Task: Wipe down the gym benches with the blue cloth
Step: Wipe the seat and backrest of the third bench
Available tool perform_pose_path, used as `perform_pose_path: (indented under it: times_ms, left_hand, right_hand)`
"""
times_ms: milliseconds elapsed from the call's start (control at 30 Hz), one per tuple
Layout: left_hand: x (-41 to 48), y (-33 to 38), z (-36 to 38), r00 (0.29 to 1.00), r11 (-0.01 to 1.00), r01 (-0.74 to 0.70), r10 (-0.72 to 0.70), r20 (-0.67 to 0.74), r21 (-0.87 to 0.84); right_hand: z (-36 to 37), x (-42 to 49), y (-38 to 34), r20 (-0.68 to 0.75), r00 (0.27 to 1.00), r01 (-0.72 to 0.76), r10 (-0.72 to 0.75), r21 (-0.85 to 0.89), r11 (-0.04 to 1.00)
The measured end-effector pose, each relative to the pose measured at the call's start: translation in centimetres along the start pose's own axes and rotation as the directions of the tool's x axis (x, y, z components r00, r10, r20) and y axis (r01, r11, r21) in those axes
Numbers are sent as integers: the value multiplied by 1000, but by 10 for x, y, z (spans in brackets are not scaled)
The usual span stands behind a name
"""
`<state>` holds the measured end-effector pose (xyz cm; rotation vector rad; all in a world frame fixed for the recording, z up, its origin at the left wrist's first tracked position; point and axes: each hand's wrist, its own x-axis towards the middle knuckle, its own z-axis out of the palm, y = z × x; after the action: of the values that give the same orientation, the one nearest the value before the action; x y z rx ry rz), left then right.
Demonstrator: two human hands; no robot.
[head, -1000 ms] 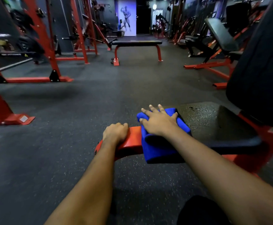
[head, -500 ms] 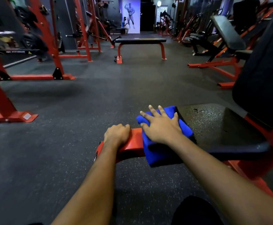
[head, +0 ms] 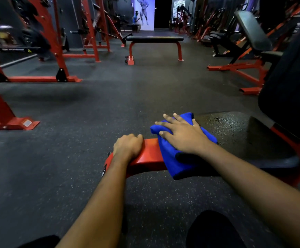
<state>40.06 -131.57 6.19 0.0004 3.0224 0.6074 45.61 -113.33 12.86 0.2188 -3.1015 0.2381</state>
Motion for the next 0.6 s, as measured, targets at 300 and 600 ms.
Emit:
perform_pose_path:
  times_ms: [300, 600]
  left_hand:
    - [0, 0, 1, 1000, 1000, 11, -12, -13, -29]
    - [2, 1, 1, 999, 1000, 1, -1, -33, -18]
  right_hand:
    - [-7, 47, 15, 39, 992, -121, 122, -10, 993]
    - [-18, 68, 28, 66, 981, -186, 184, 38, 982]
